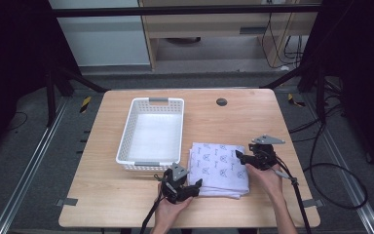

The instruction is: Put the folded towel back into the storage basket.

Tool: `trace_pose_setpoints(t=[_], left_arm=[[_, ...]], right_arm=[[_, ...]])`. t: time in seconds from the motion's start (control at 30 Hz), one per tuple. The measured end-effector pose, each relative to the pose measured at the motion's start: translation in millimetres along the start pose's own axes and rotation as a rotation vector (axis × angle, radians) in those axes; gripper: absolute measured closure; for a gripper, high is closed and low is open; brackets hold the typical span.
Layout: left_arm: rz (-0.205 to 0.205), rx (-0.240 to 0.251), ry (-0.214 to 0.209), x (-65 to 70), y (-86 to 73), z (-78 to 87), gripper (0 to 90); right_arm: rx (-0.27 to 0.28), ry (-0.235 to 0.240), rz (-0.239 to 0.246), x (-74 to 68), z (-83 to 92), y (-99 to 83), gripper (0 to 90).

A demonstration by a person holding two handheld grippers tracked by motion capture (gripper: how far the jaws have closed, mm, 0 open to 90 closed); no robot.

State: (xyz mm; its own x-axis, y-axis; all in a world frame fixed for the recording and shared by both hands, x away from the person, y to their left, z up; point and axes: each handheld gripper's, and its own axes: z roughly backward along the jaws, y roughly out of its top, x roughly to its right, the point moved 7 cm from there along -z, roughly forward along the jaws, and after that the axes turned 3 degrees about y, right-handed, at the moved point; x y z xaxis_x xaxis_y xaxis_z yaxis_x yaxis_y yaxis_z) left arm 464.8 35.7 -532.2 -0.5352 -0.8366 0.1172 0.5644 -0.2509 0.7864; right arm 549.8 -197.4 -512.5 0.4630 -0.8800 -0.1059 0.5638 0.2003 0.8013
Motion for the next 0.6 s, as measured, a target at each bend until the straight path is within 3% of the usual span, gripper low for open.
trace_pose_setpoints(t=[0.17,0.37,0.47,0.6], left_arm=[[0.017,-0.025,-0.008,-2.3,-3.8,-5.1,30.6],[-0.001,-0.042,-0.002,-2.7,-5.4,-9.2,25.9],[0.006,-0.08,-0.01,-3.2,-9.5,-13.9,24.0],[0.004,-0.068,-0.01,-2.1,-10.5,-14.3,24.6]], right_arm=[[-0.007,-0.01,0.01,0.5,-3.5,-2.0,36.8],[-0.031,-0.013,0.016,-0.7,-9.3,-6.4,36.8],[-0.047,-0.013,0.023,-1.9,-13.2,-9.1,37.4],[-0.066,-0.013,0.023,-1.4,-16.2,-12.1,39.6]])
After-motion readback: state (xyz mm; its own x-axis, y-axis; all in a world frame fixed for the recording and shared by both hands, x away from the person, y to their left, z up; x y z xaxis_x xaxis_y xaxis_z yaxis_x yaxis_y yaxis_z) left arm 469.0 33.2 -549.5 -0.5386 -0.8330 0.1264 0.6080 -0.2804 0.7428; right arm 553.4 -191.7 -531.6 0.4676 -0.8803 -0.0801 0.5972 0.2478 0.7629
